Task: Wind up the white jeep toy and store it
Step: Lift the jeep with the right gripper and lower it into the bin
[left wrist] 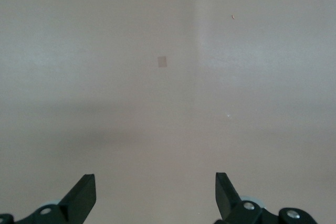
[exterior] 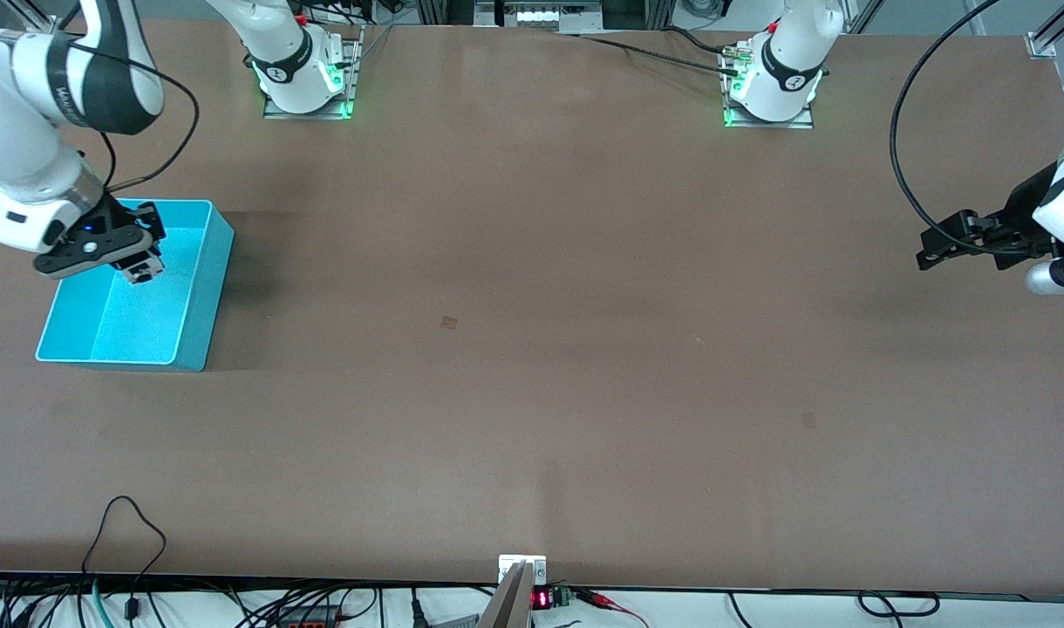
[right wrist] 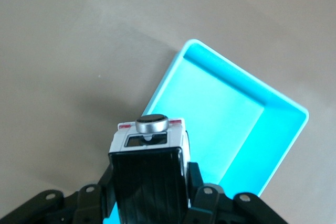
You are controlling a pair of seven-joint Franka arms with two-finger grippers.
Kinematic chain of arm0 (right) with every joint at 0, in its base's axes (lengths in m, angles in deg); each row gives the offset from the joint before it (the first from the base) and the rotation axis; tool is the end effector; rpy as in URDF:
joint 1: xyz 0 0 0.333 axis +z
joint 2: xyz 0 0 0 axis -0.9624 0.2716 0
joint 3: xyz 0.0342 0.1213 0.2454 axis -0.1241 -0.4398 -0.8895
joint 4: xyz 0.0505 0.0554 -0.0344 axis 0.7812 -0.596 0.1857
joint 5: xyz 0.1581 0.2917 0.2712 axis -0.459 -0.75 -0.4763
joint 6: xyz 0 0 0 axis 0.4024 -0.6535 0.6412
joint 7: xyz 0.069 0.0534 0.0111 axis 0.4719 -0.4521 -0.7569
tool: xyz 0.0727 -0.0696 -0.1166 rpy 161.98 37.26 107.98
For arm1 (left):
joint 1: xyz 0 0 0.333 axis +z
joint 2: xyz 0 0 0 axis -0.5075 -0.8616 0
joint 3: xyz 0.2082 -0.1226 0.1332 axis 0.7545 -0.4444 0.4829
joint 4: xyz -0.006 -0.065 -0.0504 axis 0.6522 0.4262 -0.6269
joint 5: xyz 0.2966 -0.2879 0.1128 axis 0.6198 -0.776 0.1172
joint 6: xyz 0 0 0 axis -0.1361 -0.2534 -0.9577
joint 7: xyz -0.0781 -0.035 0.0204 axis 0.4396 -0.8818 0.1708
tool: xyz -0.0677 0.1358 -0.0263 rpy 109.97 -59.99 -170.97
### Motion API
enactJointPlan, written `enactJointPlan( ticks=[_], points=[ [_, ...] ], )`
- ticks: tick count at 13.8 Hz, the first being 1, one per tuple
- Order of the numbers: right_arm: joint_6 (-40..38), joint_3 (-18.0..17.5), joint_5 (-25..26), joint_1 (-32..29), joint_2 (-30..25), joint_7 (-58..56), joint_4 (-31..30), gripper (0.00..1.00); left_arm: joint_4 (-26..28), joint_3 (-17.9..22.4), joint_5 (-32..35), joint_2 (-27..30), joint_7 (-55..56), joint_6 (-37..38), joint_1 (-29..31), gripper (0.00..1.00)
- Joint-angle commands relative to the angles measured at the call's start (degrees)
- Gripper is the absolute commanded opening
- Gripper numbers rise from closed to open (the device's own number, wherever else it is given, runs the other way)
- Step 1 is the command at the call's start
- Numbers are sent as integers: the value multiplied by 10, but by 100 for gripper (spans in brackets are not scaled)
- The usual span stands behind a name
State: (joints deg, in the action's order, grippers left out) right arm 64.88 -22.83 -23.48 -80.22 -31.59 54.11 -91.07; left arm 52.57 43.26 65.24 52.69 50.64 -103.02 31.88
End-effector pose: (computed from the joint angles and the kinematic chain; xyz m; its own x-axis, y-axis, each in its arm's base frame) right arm 0.5518 -0.0831 0.3105 0.9135 0.4063 -0.0216 0.4039 -0.8992 0.1682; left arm 0.6312 -0.0129 0.5176 0.9996 0.0293 -0.0013 0.0294 -0.9993 0.0230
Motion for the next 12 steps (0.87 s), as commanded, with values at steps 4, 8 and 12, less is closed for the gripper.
enactJointPlan(
  ticks=[4, 8, 12],
  points=[
    [-11, 49, -14, 3, 68, 160, 35, 0, 2, -1, -7, 13, -3, 5, 2, 100],
    [6, 72, -18, -4, 126, 196, 51, 0, 8, -1, -7, 16, -3, 5, 2, 100],
    [68, 75, -31, -31, 181, 190, 51, 0, 8, -1, -7, 16, -3, 4, 2, 100]
  ],
)
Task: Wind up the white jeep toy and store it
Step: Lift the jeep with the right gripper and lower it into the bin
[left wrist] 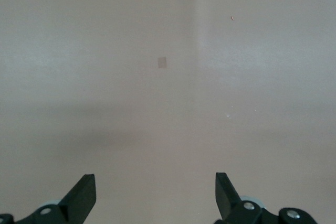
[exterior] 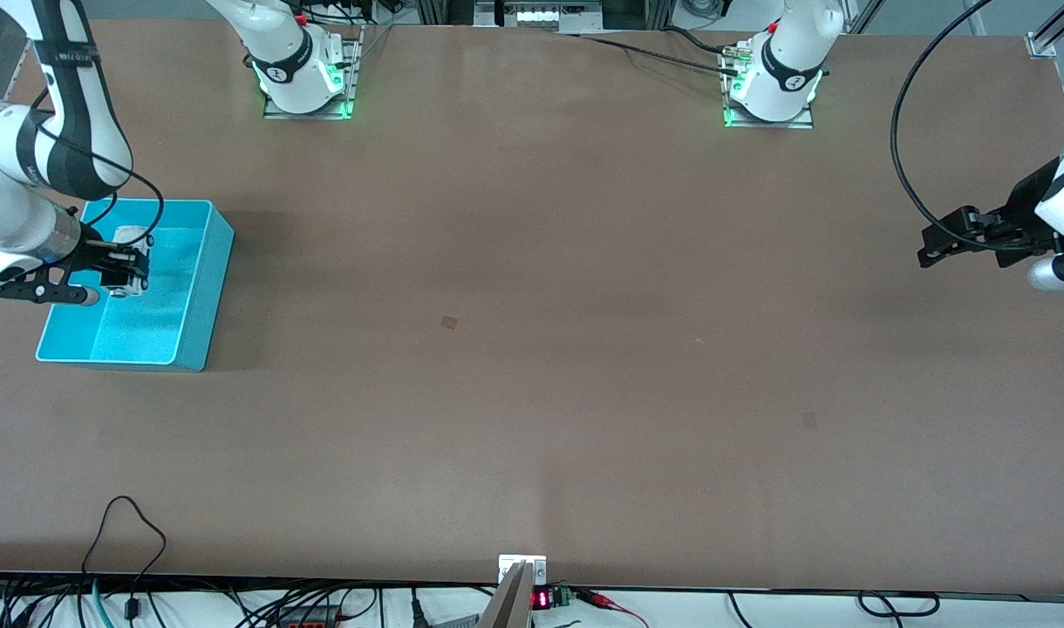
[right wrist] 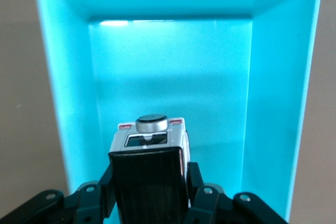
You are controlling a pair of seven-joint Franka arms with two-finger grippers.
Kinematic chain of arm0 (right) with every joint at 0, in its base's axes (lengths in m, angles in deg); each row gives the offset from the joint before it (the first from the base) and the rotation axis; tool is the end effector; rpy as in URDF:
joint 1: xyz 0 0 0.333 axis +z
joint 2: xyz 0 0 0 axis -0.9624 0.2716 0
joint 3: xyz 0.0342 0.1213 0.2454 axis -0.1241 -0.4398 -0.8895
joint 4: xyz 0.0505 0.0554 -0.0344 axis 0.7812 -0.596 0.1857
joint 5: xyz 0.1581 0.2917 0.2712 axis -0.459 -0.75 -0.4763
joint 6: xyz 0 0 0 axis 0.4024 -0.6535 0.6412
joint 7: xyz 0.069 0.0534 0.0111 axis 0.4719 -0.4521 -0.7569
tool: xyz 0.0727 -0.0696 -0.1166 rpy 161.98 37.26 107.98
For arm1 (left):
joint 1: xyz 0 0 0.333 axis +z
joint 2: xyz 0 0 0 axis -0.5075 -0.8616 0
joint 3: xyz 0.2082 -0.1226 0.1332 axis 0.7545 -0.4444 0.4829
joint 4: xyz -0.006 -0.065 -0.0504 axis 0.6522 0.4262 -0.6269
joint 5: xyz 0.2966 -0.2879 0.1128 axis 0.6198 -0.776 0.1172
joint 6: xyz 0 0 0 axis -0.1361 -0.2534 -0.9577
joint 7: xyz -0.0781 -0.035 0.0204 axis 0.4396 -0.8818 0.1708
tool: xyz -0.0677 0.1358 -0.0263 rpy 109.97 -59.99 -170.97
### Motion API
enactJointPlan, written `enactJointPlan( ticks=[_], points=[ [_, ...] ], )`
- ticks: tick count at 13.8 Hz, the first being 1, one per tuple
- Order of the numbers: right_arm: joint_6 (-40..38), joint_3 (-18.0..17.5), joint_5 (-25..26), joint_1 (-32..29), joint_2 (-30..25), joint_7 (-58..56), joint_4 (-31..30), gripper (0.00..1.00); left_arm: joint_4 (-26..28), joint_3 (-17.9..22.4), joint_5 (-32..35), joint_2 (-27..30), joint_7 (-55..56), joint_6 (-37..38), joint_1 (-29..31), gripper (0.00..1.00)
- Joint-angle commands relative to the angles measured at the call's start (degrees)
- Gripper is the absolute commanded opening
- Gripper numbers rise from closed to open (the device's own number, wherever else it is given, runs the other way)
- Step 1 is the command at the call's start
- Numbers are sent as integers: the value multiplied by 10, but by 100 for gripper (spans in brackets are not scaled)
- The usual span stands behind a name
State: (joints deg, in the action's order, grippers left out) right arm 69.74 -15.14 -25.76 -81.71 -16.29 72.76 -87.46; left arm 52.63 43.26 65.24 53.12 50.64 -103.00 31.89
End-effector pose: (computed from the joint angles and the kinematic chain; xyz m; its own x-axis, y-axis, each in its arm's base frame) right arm 0.5454 -0.1716 0.1973 0.9941 -0.0735 -0.0799 -0.0626 -0.9893 0.1315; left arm 0.6297 -0.0129 0.5218 0.9996 0.0295 0.0048 0.0294 -0.9993 0.0230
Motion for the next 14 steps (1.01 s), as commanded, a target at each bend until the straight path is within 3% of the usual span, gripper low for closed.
enactJointPlan(
  ticks=[1, 6, 14],
  points=[
    [31, -1, -9, -18, 38, 2, 16, 0, 8, -1, -7, 12, -3, 4, 2, 100],
    [78, -2, -33, -24, 85, 1, 16, 0, 8, -1, -7, 12, -3, 2, 2, 100],
    [98, -2, -49, -22, 110, 0, 17, 0, 10, 0, -7, 12, -3, 2, 2, 100]
  ],
)
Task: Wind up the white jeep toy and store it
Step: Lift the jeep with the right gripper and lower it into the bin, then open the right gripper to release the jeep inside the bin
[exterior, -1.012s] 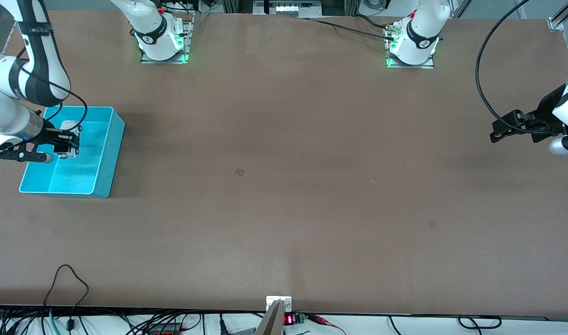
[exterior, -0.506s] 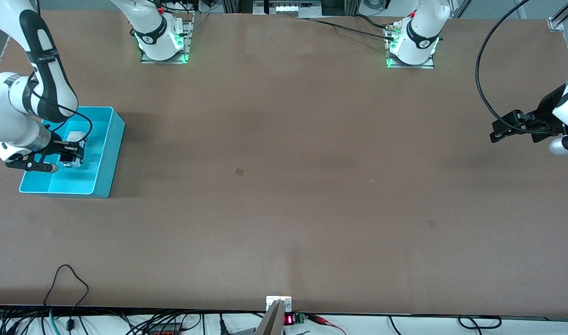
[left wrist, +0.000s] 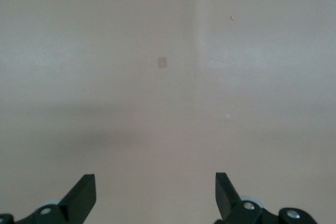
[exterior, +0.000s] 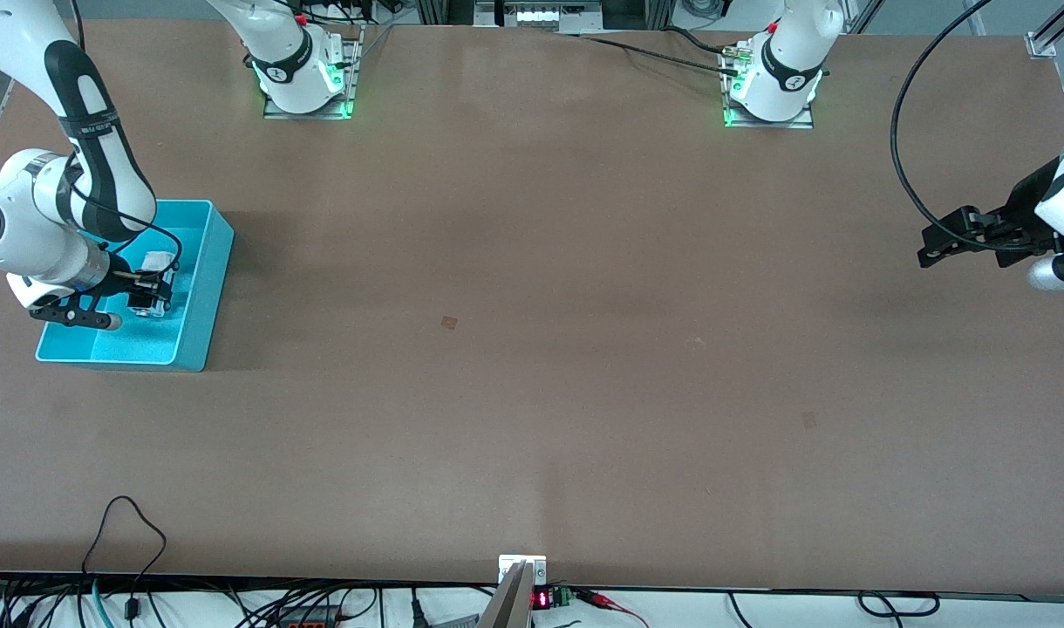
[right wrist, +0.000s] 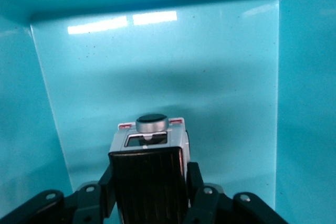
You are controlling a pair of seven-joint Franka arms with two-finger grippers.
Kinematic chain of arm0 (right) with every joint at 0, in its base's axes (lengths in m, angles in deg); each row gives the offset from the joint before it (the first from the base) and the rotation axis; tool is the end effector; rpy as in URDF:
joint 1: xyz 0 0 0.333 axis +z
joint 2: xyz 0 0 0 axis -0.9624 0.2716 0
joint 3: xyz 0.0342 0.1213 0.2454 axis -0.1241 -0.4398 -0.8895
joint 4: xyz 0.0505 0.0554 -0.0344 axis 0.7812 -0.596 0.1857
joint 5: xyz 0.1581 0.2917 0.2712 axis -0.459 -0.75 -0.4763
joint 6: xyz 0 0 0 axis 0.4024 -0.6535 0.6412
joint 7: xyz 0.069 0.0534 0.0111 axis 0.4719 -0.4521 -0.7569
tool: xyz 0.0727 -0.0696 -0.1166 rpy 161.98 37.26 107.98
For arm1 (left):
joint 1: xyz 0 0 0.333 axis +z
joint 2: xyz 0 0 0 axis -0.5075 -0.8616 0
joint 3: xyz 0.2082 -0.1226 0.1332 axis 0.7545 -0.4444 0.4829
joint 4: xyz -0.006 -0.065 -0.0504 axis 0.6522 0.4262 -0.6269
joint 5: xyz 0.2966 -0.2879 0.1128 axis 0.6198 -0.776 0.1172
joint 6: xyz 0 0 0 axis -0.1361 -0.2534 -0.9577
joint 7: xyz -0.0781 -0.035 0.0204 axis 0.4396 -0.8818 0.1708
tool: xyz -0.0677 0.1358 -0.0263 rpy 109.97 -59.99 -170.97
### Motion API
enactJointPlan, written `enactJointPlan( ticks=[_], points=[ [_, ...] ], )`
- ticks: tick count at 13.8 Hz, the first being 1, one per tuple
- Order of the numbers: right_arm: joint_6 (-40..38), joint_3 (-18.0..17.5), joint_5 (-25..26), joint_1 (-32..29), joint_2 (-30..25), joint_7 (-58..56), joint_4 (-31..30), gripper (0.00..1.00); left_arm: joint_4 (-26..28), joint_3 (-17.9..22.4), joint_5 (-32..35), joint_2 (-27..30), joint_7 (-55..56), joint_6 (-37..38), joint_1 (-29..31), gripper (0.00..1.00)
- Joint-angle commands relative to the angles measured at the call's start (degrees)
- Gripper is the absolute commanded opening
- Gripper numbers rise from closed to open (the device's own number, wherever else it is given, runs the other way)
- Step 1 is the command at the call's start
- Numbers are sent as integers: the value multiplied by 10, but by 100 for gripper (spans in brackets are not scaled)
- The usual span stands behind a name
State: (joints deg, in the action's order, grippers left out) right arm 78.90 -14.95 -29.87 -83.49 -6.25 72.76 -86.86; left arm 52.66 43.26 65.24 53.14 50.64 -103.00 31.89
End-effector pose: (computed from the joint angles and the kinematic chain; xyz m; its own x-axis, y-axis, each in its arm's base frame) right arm 0.5388 -0.1875 0.1150 0.9875 -0.1386 -0.0756 -0.1310 -0.9866 0.0977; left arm 0.6296 -0.0129 0.5218 0.9996 0.0295 0.0047 0.0294 -0.9993 0.0230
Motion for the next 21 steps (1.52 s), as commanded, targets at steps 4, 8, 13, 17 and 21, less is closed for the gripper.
enactJointPlan(
  ticks=[4, 8, 13, 17, 21],
  points=[
    [6, -7, -17, -4, 32, 1, 35, 0, 9, 0, -6, 11, -3, 1, 2, 100],
    [6, -8, -20, -4, 40, 1, 37, 0, 9, 0, -6, 11, -3, 2, 1, 100],
    [5, -9, -21, -3, 45, 7, 38, 21, 9, -1, -7, 11, -3, 2, 2, 100],
    [4, -17, -21, -4, 50, 6, 38, 44, 9, -1, -7, 12, -3, 2, 2, 100],
    [2, -18, -20, -3, 50, 4, 42, 80, 9, -1, -7, 12, -3, 2, 2, 100]
  ],
)
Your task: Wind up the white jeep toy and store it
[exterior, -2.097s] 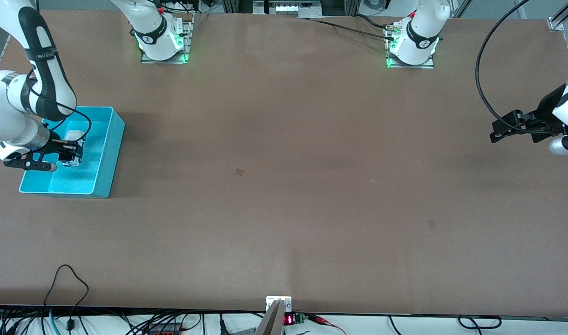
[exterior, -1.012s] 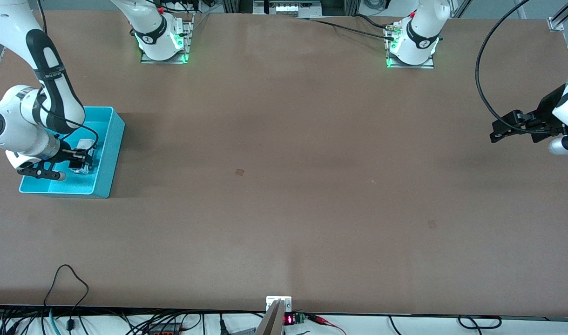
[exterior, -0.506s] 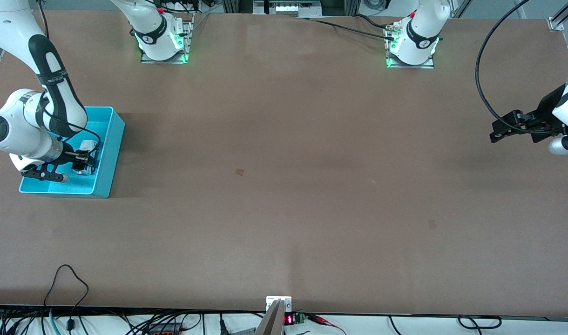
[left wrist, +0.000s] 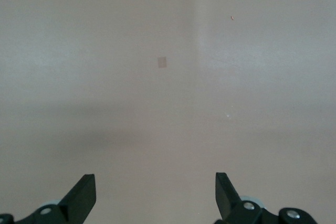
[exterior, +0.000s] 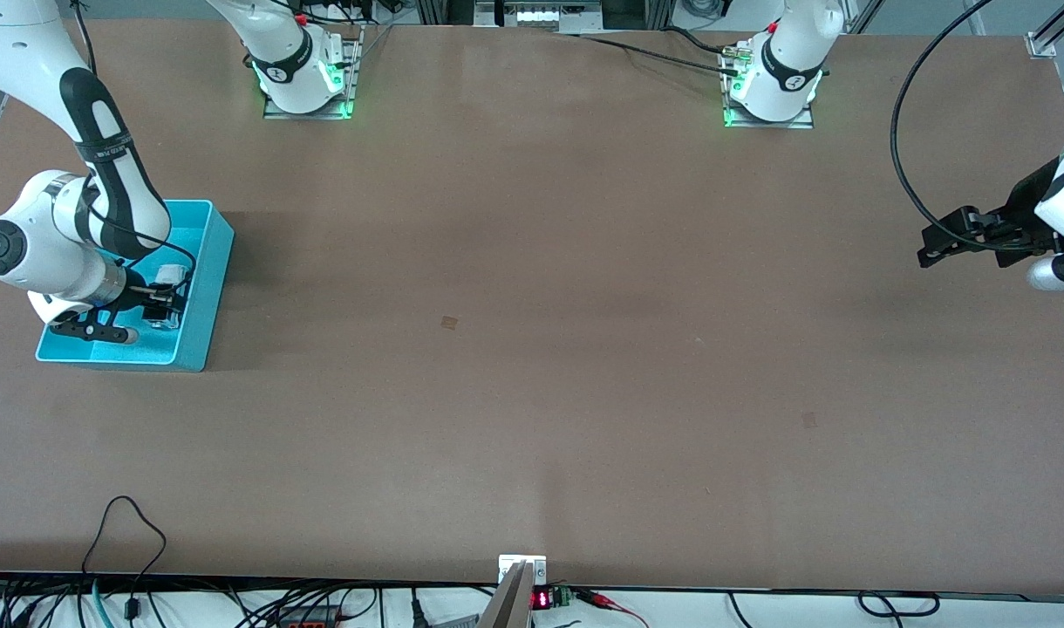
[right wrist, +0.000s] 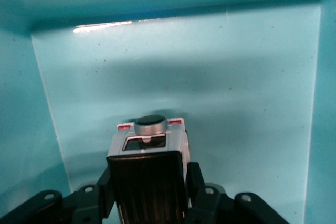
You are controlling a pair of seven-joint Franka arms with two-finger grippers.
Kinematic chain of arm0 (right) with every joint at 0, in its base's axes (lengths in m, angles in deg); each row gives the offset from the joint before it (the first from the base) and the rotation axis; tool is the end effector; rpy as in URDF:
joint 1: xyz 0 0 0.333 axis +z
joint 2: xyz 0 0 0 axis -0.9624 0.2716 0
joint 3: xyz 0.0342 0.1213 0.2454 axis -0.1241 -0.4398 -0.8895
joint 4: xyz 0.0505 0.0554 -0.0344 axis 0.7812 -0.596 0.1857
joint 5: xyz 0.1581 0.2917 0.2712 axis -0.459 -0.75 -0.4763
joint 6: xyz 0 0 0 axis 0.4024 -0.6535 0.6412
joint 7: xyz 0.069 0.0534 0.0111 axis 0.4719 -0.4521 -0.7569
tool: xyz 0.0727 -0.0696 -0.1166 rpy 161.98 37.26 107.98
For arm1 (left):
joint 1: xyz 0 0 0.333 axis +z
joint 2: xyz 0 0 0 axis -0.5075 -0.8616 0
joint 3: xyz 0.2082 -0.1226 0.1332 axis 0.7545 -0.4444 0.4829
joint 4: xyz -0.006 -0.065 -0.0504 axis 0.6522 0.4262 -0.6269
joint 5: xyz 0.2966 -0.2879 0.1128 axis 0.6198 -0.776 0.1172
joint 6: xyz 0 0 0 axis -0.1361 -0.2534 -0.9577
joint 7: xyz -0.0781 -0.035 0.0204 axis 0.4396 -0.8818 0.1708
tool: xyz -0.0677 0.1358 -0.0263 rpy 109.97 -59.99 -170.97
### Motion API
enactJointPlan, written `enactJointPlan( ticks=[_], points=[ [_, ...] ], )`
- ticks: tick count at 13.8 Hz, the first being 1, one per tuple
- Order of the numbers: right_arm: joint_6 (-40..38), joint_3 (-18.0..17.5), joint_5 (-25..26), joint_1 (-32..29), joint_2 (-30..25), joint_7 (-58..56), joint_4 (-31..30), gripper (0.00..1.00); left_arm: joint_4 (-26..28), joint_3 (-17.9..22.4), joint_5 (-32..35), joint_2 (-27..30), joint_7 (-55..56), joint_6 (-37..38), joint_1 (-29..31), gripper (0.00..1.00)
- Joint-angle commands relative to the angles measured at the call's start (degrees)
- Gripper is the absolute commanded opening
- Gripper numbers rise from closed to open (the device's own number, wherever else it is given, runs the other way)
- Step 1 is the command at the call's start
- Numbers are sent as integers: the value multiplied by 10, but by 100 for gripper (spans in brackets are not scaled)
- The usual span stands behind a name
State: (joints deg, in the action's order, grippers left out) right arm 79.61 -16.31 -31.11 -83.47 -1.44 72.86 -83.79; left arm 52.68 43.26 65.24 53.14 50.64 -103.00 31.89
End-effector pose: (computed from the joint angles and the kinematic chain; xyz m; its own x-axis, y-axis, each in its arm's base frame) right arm 0.5497 -0.1758 0.0883 0.9873 -0.1302 -0.0910 -0.1227 -0.9889 0.0836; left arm 0.6296 -0.0129 0.5216 0.9996 0.0295 0.0043 0.0294 -0.9993 0.0229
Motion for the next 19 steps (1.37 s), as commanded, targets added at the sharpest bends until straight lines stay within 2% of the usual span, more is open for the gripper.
enactJointPlan(
  ticks=[1, 2, 3, 7, 10, 14, 17, 19],
  points=[
    [-5, -5, -8, -4, 2, 0, 13, 88, 9, -1, -7, 12, -3, 2, 2, 100],
    [-5, -5, -7, -4, 2, -1, 14, 92, 9, -1, -7, 12, -3, 2, 2, 100],
    [-5, -5, -7, -4, 2, -2, 16, 100, 9, -1, -7, 12, -3, 2, 2, 100],
    [-20, -5, -8, -4, -9, -4, 24, 100, 9, 0, -7, 12, -3, 1, 2, 100],
    [-145, -5, -8, -2, -33, -1, 86, 100, 9, -1, -6, 12, -3, 2, 1, 100],
    [-228, -5, -6, 5, -99, 0, 100, 100, 9, -2, -6, 12, -3, 2, 2, 100],
    [-281, -23, -6, 14, -176, 3, 103, 100, 9, -1, -6, 12, -3, 2, 2, 100],
    [-344, -31, -2, 30, -199, -4, 144, 100, 9, -1, -6, 12, -3, 3, 2, 100]
  ],
)
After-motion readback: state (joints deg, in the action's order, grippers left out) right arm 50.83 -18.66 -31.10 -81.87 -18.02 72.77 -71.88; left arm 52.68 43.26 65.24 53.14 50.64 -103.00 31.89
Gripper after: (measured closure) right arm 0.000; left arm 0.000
